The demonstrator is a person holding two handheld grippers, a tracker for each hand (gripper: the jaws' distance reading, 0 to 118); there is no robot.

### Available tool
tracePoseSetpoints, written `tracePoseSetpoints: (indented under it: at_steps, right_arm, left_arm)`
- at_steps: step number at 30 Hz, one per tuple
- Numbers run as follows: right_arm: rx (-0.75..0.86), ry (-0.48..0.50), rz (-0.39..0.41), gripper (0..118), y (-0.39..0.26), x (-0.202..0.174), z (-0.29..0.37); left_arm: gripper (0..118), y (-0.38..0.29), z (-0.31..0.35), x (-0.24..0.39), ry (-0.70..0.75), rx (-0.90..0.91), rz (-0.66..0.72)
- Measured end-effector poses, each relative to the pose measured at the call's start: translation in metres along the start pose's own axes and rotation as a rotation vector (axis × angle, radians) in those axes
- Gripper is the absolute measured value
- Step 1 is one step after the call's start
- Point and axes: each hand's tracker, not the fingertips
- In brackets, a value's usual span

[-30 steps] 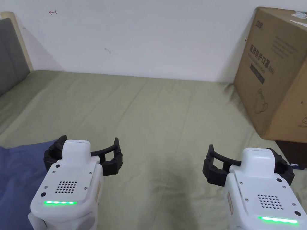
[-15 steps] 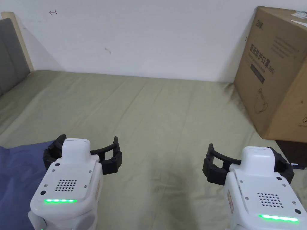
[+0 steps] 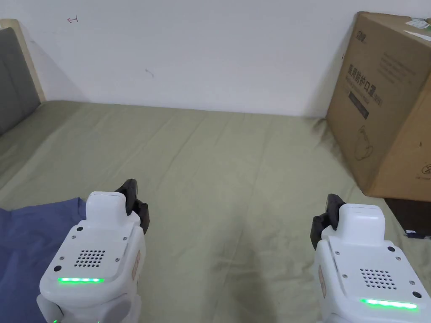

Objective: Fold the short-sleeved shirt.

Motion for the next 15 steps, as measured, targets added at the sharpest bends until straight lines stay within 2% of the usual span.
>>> tracePoseSetpoints:
  at_steps: [7, 11, 15]
  right_arm:
    - [-0.010, 0.020, -0.006, 0, 0.000, -0.003, -0.004]
    - [0.001, 0.092, 0.000, 0, 0.004, -0.022, -0.009]
    - [0.014, 0.207, 0.006, 0, 0.013, -0.062, -0.016]
  left_arm:
    - [0, -0.002, 0.003, -0.006, 0.022, -0.016, -0.027]
    - [0, 0.000, 0.012, -0.028, 0.083, -0.020, -0.032]
    - [0, 0.007, 0.031, -0.069, 0.176, -0.011, -0.018]
